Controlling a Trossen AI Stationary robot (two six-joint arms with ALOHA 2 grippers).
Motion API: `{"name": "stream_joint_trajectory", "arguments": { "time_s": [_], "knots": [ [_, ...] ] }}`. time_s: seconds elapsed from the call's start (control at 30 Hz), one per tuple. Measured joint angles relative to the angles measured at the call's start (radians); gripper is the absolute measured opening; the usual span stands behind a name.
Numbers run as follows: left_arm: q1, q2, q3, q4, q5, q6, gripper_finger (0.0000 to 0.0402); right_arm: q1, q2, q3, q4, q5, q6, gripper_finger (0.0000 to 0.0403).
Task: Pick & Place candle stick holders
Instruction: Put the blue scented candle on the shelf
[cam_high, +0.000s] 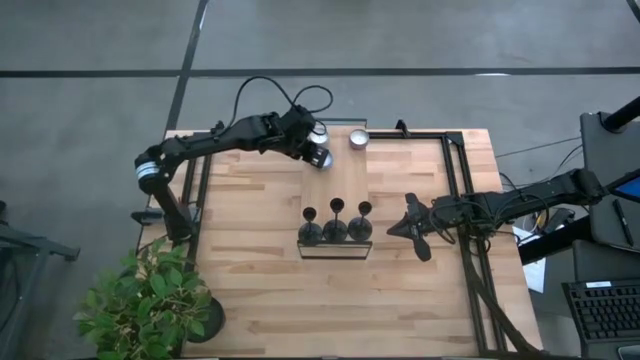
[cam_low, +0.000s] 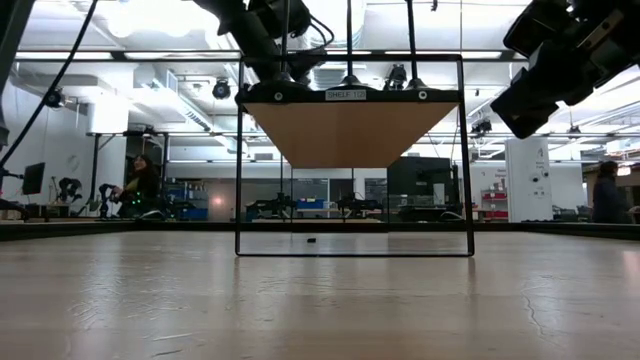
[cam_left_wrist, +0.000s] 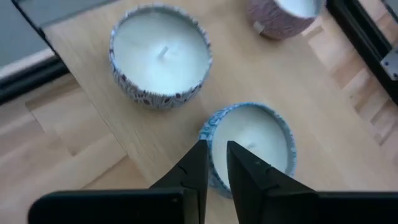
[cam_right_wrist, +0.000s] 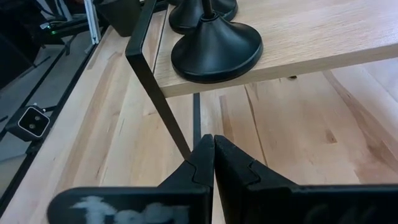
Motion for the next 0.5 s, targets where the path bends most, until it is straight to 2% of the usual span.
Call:
{"name": "stream_joint_trajectory", "arguments": {
  "time_s": [0.13, 0.3, 0.4, 0.5],
  "knots": [
    [-0.001, -0.03, 0.0, -0.003, 0.0, 0.064, 0.0051, 0.0, 0.0, -0.004, -0.001, 0.0, 0.0, 0.0008],
    [-0.021, -0.061, 0.0, -0.066, 0.04, 0.247, 0.0031, 0.0, 0.0, -0.009, -0.003, 0.0, 0.0, 0.0008],
    [-0.037, -0.069, 0.0, -0.118, 0.116, 0.33, 0.0006, 0.0, 0.0, -0.009, -0.003, 0.0, 0.0, 0.0008],
    [-0.056, -0.057, -0.001, -0.126, 0.185, 0.352, 0.0004, 0.0, 0.0, -0.009, -0.001, 0.0, 0.0, 0.0008]
  ]
}}
